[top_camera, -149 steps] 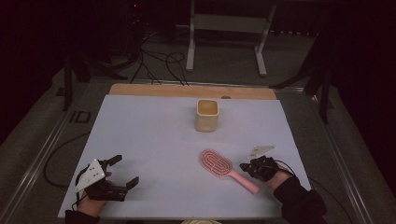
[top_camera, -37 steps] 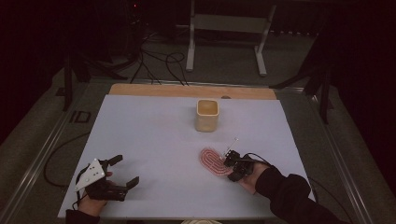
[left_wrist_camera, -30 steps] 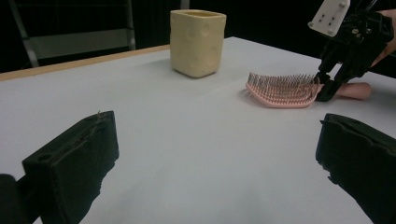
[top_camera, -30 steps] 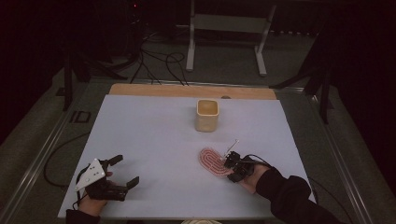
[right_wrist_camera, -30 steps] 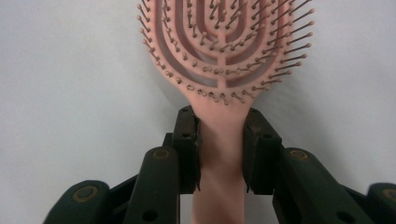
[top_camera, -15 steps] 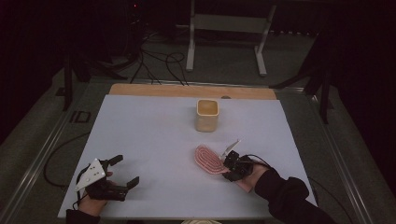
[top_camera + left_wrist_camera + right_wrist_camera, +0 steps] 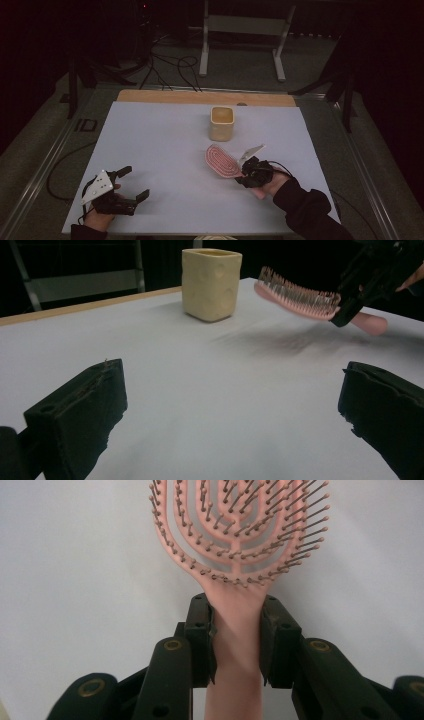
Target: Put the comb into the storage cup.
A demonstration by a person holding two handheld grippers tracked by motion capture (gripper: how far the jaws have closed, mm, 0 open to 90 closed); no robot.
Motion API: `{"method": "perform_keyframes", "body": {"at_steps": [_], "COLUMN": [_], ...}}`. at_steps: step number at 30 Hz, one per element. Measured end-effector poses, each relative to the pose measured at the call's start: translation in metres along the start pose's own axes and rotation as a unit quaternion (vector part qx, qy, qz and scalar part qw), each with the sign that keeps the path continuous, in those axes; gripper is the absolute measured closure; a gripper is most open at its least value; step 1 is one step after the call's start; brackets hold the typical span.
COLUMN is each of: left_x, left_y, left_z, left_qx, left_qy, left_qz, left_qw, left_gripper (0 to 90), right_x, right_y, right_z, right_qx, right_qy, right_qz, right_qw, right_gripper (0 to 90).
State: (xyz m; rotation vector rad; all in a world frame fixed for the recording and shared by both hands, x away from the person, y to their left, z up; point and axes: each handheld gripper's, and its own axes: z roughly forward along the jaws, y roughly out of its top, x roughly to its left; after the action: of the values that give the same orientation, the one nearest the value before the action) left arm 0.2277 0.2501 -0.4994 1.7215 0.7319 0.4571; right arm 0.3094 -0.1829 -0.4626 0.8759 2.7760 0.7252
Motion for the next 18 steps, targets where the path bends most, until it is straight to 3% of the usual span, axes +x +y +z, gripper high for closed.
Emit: {"method": "perform_keyframes", "body": {"at_steps": [4,5,8,9,18], "left_x": [0.0,0.0,0.0,0.0,0.0], "left_y": [0.0,0.0,0.0,0.0,0.0], "left_z": [0.0,0.0,0.0,0.0,0.001], "left_qx": [0.0,0.0,0.0,0.001,0.002], "left_qy": [0.0,0.0,0.0,0.0,0.0], "left_qz": [-0.001,0.0,0.0,0.0,0.001], "left_qw": [1.0,1.0,1.0,1.0,1.0], "left_gripper": [0.1,0.1,0.1,0.1,0.1], "right_x": [-0.001,-0.002,-0.002,-0.003,0.0], "right_y": [0.002,0.003,0.003,0.003,0.002], "right_z": [-0.006,-0.009,-0.011,-0.013,-0.016], "right_qx": [-0.028,-0.047,-0.058,-0.077,-0.116], "right_qy": [0.005,0.01,0.004,0.003,0.003], "right_qz": [0.003,0.002,0.0,0.004,-0.008], "right_qw": [0.9996,0.9988,0.9983,0.997,0.9932], "right_gripper": [70.3,70.2,70.2,70.2,70.3]}}
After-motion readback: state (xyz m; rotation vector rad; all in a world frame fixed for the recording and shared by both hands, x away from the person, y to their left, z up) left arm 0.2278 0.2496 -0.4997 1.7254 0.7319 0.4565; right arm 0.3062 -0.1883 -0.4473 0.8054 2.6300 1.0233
